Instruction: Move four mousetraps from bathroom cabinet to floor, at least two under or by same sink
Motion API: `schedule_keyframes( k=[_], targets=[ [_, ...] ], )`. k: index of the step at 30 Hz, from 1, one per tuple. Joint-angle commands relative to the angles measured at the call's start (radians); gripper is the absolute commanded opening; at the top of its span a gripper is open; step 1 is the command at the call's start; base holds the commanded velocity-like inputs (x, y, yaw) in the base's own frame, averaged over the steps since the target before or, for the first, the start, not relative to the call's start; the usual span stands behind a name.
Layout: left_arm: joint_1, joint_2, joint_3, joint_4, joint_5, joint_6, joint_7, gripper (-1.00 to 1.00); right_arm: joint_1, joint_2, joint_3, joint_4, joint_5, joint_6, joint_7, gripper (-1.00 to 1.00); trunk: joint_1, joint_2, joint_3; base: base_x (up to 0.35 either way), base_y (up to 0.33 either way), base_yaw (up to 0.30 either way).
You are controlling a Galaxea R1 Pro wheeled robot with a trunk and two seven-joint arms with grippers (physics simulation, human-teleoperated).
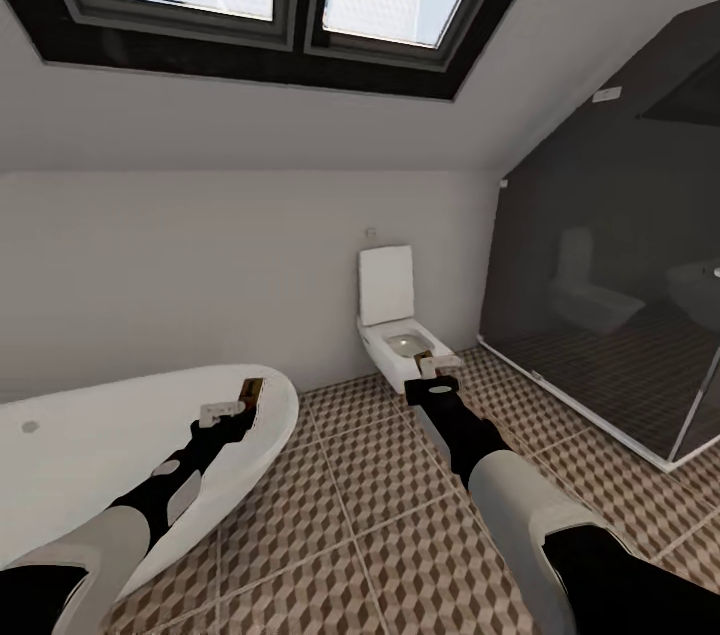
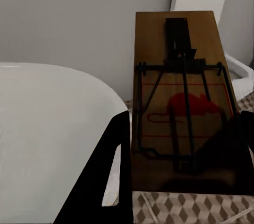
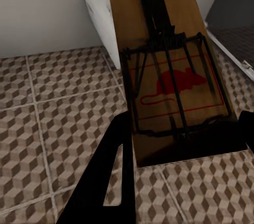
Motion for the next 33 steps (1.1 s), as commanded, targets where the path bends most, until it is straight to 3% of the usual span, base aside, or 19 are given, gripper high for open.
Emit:
schedule_keyframes(
  k=[1,12,15,18,21,24,27,30,33],
  targets=[
    [-0.001,0.001,-0.008,0.001,0.01,-0.003,-0.002,-1.0,-0.001,0.0,0.004,-0.001,0.005,0.009,-0.005,-1.0,0.0,-0.001,-0.001,0.0,0.0,0.268],
    [-0.001,0.0,-0.009,-0.003,0.007,-0.001,-0.003,-1.0,-0.001,0.0,-0.001,-0.002,0.007,0.009,-0.007,-1.0,0.0,-0.001,0.005,0.0,0.0,0.268],
    [-0.001,0.0,-0.01,-0.003,0.006,0.0,-0.004,-1.0,-0.002,-0.024,-0.003,-0.01,0.002,0.009,-0.004,-1.0,0.0,-0.001,0.006,0.0,0.0,0.268],
    [-0.001,-0.003,-0.012,-0.008,0.001,0.014,-0.004,-1.0,-0.001,-0.063,-0.003,-0.011,-0.002,0.006,-0.004,-1.0,0.0,-0.001,0.008,0.0,0.0,0.268],
    [-0.001,-0.015,-0.015,-0.016,-0.006,0.056,-0.005,-1.0,-0.001,-0.117,-0.005,-0.007,-0.009,0.003,-0.002,-1.0,0.0,-0.001,0.01,0.0,0.0,0.268],
    [-0.001,-0.05,-0.019,-0.022,-0.01,0.091,-0.005,-1.0,-0.001,-0.188,-0.006,-0.003,-0.041,0.0,-0.001,-1.0,0.0,-0.001,0.011,0.0,0.0,0.268],
    [-0.001,-0.082,-0.021,-0.03,-0.016,0.102,-0.005,-1.0,-0.001,-0.241,-0.006,-0.001,-0.091,-0.001,0.0,-1.0,0.0,-0.001,0.013,0.0,0.0,0.268],
    [-0.001,-0.097,-0.021,-0.051,-0.025,0.108,-0.006,-1.0,-0.001,-0.277,-0.007,0.001,-0.133,-0.002,0.001,-1.0,0.0,-0.001,0.015,0.0,0.0,0.268],
    [-0.001,-0.102,-0.021,-0.065,-0.033,0.123,-0.006,-1.0,-0.001,-0.295,-0.007,0.002,-0.148,-0.002,0.001,-1.0,0.0,-0.001,0.016,0.0,0.0,0.268]
  ],
)
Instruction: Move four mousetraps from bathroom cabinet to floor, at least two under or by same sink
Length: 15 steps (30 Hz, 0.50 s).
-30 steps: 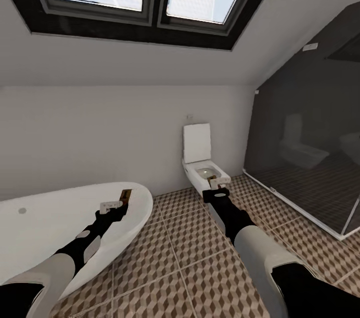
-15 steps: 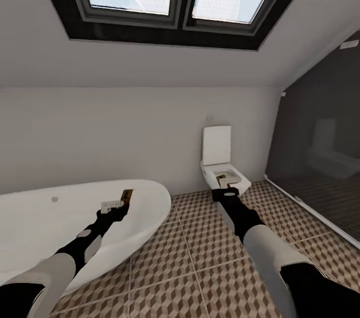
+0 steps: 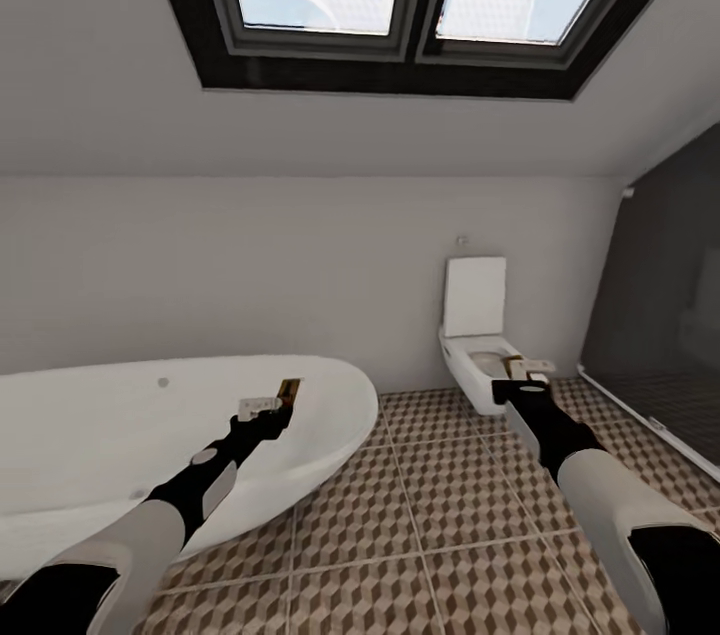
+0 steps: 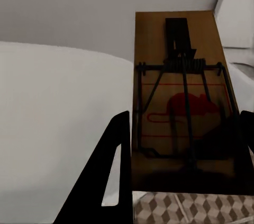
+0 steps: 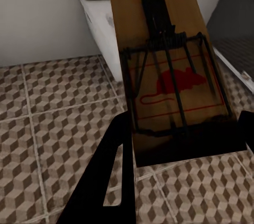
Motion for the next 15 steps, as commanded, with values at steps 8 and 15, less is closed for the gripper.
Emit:
schedule_keyframes(
  k=[8,15],
  targets=[
    [-0.001,-0.002,-0.008,-0.047,-0.001,0.06,0.001,-1.0,0.0,-0.015,0.009,0.031,-0.014,0.003,-0.007,-1.0,0.0,-0.001,0.003,0.0,0.0,0.268],
    [-0.001,0.003,-0.008,-0.053,-0.002,0.066,0.001,-1.0,0.0,-0.016,0.009,0.036,-0.013,0.003,-0.007,-1.0,0.0,-0.001,0.007,0.0,0.0,0.233]
  ],
)
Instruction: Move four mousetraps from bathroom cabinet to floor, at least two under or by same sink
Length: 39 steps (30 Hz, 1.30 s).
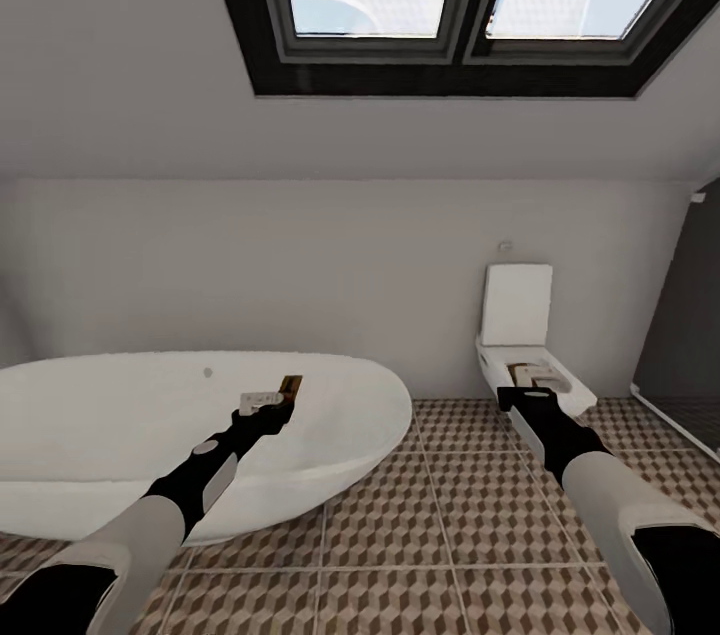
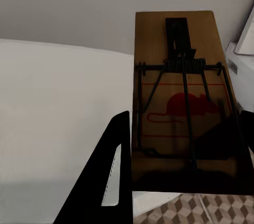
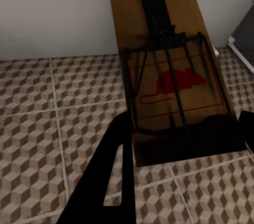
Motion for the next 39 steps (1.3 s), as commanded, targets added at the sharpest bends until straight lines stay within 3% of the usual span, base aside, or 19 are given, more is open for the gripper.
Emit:
schedule_keyframes(
  k=[1,14,30,39],
  targets=[
    [-0.001,0.002,-0.008,0.001,0.011,-0.004,0.0,-1.0,-0.001,-0.001,0.008,-0.002,-0.01,0.006,-0.007,-1.0,0.0,-0.001,-0.001,0.0,0.0,0.089],
    [-0.001,0.003,-0.009,0.002,0.01,-0.003,0.001,-1.0,-0.001,-0.001,0.008,-0.001,-0.01,0.006,-0.009,-1.0,0.0,-0.001,-0.001,0.0,0.0,0.02],
    [-0.001,0.0,-0.007,0.002,0.011,-0.002,0.002,-1.0,-0.001,-0.001,0.008,-0.001,-0.011,0.006,-0.008,-1.0,0.0,-0.001,-0.001,0.0,0.0,0.233],
    [-0.001,-0.002,-0.008,0.002,0.011,-0.001,0.003,-1.0,0.0,-0.001,0.008,0.001,-0.011,0.006,-0.01,-1.0,0.0,-0.001,-0.001,0.0,0.0,0.046]
  ],
)
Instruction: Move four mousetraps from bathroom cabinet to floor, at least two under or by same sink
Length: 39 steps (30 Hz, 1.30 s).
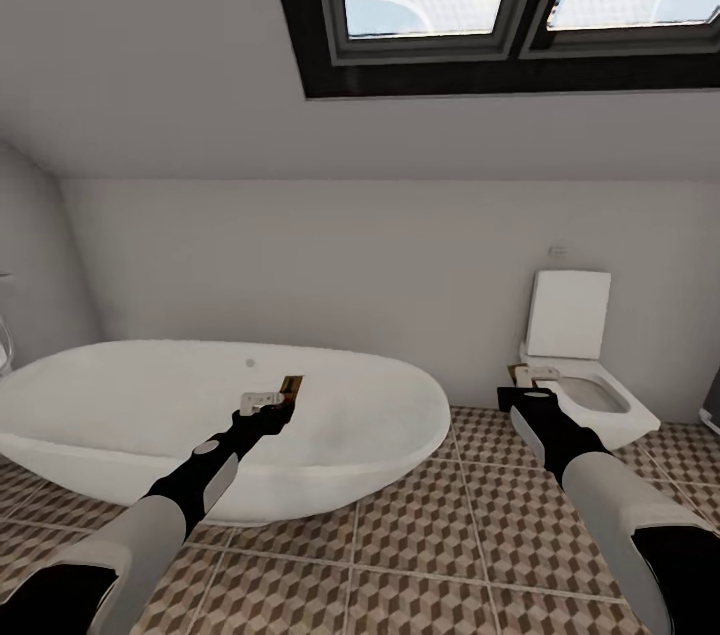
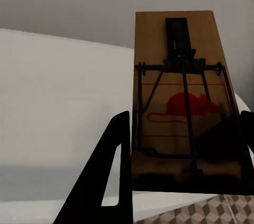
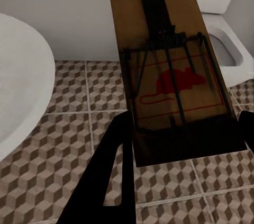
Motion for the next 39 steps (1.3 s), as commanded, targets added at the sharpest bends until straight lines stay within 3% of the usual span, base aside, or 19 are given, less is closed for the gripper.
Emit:
schedule_keyframes(
  k=[1,13,39],
  targets=[
    [-0.001,0.001,-0.008,0.001,0.01,-0.004,-0.001,-1.0,0.0,-0.001,0.008,-0.002,-0.01,0.006,-0.007,-1.0,0.0,-0.001,-0.001,0.0,0.0,0.005],
    [-0.001,0.002,-0.008,0.001,0.01,-0.004,0.0,-1.0,-0.001,-0.001,0.008,-0.002,-0.01,0.006,-0.009,-1.0,0.0,-0.001,-0.001,0.0,0.0,0.04],
    [-0.001,0.006,-0.006,0.001,0.01,-0.004,0.0,-1.0,-0.001,-0.001,0.008,-0.002,-0.01,0.006,-0.014,-1.0,0.0,-0.001,-0.001,0.0,0.0,0.263]
  ],
)
